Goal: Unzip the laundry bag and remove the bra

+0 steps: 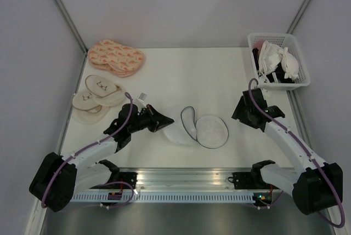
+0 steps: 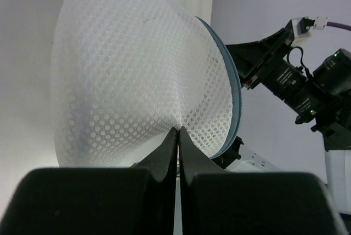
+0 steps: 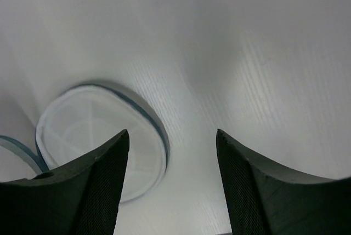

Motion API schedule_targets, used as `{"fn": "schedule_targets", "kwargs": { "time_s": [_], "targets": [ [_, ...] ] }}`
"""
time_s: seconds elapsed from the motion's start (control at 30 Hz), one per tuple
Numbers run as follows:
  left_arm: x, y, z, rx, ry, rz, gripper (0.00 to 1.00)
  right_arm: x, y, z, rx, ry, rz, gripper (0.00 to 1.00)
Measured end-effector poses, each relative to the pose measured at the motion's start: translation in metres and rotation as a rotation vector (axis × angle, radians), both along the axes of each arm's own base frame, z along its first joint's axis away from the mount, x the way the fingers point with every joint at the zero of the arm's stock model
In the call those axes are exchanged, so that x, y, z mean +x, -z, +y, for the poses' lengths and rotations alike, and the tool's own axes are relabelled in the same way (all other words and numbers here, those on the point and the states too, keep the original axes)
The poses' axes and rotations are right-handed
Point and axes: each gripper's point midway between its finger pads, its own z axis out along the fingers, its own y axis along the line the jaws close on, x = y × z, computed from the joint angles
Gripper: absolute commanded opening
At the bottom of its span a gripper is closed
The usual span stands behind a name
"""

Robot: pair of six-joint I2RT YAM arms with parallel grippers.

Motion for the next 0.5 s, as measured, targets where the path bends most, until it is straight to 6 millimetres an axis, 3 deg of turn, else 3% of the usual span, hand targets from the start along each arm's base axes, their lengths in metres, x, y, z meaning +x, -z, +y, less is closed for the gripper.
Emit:
{"fn": "schedule_targets", "kwargs": {
  "time_s": [0.2,0.37,0.47,0.5],
  "targets": [
    [0.000,0.012,0.001,0.030,-0.006,0.035,0.02,-0.045,0.055,0.031,0.104,-0.101,0.152,0.68],
    [0.000,0.018,0.001,0.040,-0.006,0.052,0.02,-0.061,0.071,0.053,0.153,-0.171,0.195,0.64],
    [0.000,0.018,0.001,0.041,-0.006,0.052,0.02,-0.061,0.075,0.059,0.161,-0.179,0.198,0.55],
    [0.000,0.018,0.001,0.041,-0.005,0.052,0.02,-0.060,0.075,0.061,0.163,-0.182,0.196,0.47]
  ]
}}
